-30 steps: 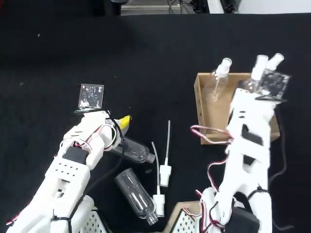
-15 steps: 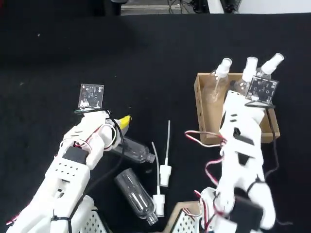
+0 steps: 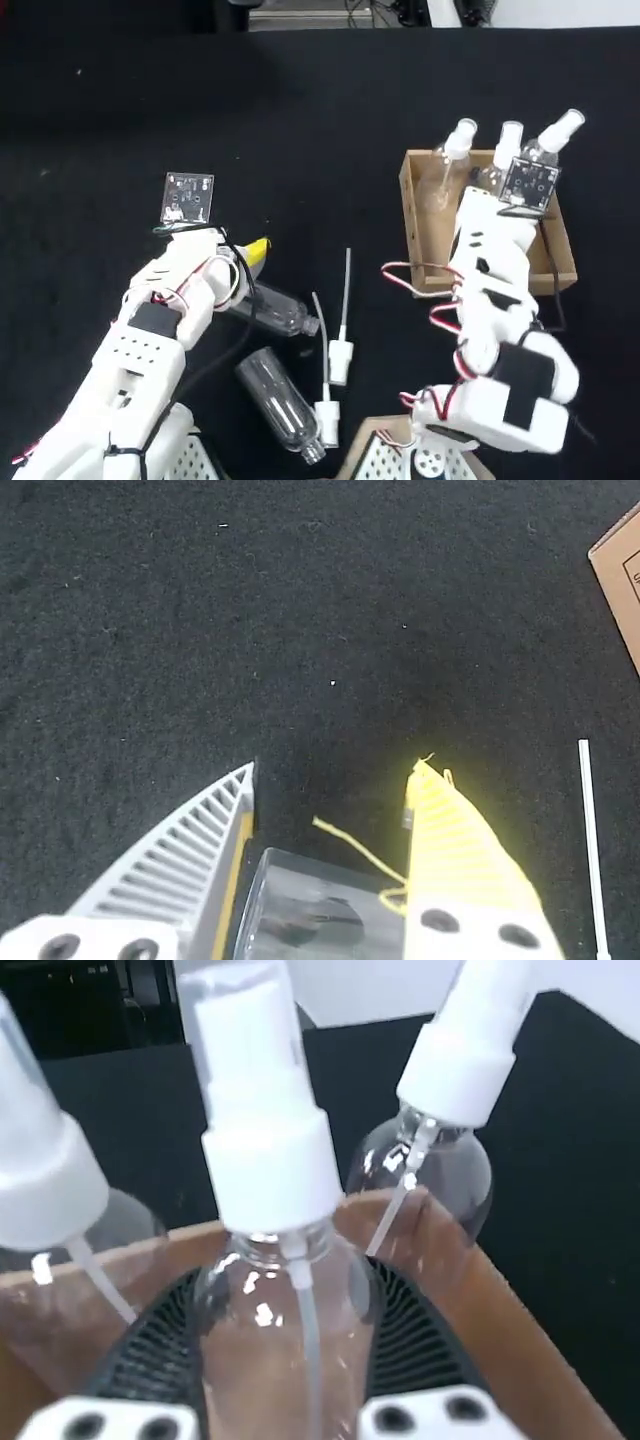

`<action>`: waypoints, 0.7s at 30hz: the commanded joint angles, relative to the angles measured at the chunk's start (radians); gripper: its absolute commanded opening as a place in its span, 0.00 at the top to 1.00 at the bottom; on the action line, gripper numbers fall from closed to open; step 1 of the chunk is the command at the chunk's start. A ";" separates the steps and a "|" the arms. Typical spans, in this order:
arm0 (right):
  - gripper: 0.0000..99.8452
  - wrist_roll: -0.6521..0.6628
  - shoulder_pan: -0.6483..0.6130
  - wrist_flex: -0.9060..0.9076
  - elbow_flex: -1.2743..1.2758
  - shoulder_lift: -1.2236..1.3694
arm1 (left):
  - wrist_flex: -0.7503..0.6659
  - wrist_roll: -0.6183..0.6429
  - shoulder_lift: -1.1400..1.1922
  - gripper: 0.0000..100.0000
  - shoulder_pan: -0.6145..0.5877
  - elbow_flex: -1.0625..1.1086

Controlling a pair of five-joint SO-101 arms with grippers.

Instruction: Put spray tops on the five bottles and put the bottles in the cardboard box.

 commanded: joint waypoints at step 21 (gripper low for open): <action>0.99 0.003 -0.037 -0.028 -0.117 0.088 | -0.020 0.000 -0.006 0.77 0.005 -0.010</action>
